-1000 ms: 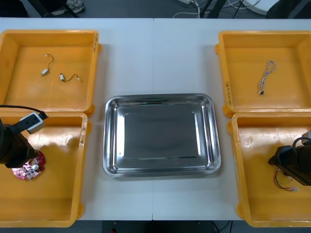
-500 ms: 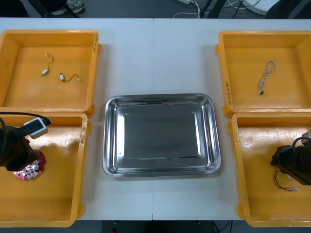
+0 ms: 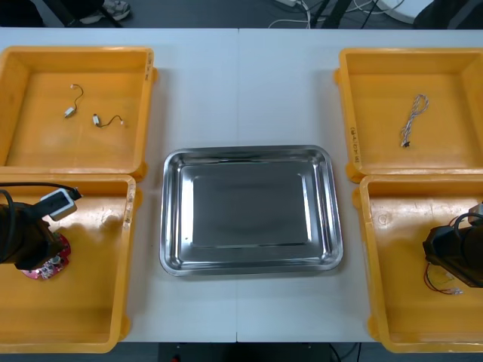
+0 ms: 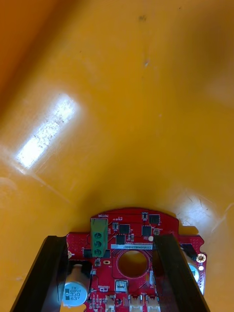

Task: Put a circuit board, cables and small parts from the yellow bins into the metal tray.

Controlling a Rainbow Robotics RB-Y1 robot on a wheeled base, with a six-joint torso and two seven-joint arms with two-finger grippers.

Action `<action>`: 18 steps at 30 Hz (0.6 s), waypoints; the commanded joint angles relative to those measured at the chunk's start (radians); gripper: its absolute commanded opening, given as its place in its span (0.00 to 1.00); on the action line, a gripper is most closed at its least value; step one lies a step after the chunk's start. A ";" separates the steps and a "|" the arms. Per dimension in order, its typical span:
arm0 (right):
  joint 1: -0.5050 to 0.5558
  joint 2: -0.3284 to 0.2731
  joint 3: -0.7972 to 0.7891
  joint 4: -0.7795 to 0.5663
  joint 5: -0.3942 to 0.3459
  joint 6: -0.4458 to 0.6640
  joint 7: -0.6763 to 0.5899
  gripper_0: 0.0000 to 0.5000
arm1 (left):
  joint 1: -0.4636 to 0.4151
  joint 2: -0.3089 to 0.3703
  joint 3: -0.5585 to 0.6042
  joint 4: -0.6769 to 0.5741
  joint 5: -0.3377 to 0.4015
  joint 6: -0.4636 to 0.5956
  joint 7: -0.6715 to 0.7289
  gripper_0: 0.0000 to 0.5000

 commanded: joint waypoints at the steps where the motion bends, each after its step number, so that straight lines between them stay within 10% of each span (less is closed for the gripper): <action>1: -0.013 0.002 -0.006 -0.011 -0.002 0.067 -0.028 0.00 | 0.015 0.046 -0.013 0.011 -0.009 -0.021 -0.086 1.00; 18: -0.157 -0.018 -0.146 -0.098 -0.012 0.391 -0.018 0.00 | -0.005 0.046 -0.045 0.051 -0.006 -0.053 -0.088 1.00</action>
